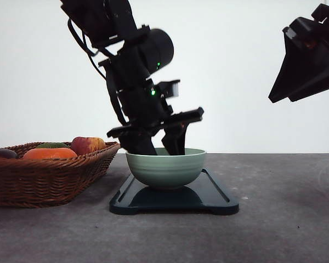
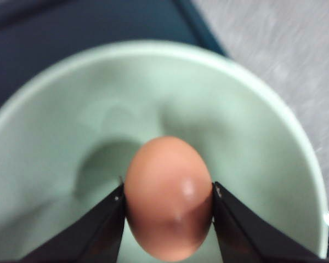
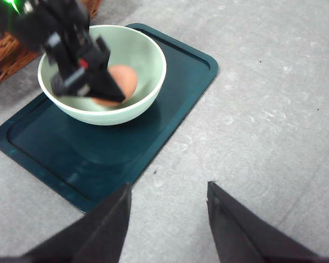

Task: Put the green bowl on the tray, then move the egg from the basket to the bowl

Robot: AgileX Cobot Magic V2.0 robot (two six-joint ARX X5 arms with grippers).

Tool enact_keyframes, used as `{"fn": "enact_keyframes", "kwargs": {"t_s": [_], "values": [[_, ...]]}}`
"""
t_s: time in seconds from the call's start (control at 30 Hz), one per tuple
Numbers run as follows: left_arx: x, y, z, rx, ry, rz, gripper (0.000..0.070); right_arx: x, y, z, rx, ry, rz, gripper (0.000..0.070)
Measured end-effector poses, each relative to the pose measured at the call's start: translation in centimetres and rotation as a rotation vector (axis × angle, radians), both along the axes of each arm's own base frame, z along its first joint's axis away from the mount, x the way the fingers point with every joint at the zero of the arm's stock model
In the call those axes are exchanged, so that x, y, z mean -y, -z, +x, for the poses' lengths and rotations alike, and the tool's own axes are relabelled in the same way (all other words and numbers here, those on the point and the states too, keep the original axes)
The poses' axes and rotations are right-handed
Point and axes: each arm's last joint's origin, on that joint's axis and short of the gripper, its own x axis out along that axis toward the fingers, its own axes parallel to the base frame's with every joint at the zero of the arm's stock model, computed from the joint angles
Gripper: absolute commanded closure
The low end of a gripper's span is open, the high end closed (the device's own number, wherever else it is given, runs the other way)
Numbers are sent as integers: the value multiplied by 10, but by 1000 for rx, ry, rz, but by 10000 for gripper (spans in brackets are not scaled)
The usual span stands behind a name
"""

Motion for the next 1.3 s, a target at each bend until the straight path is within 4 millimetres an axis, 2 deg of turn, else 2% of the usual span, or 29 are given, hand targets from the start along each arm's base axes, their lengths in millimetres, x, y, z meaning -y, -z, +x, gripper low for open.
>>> {"fn": "enact_keyframes", "kwargs": {"t_s": [0.07, 0.17, 0.23, 0.43, 0.67, 0.83, 1.03, 1.3], "values": [[1, 0, 0, 1, 1, -1, 438, 0, 0, 0, 0, 0, 0, 433], [1, 0, -1, 1, 3, 0, 341, 0, 0, 0, 0, 0, 0, 433], [1, 0, -1, -5, 5, 4, 300, 0, 0, 0, 0, 0, 0, 433], [2, -13, 0, -29, 5, 22, 297, 0, 0, 0, 0, 0, 0, 433], [7, -60, 7, -12, 9, 14, 301, 0, 0, 0, 0, 0, 0, 433], [-1, -78, 2, 12, 43, 30, 314, 0, 0, 0, 0, 0, 0, 433], [-32, -98, -25, 127, 27, -28, 316, 0, 0, 0, 0, 0, 0, 433], [-98, -81, -76, 212, -56, -71, 315, 0, 0, 0, 0, 0, 0, 433]]}}
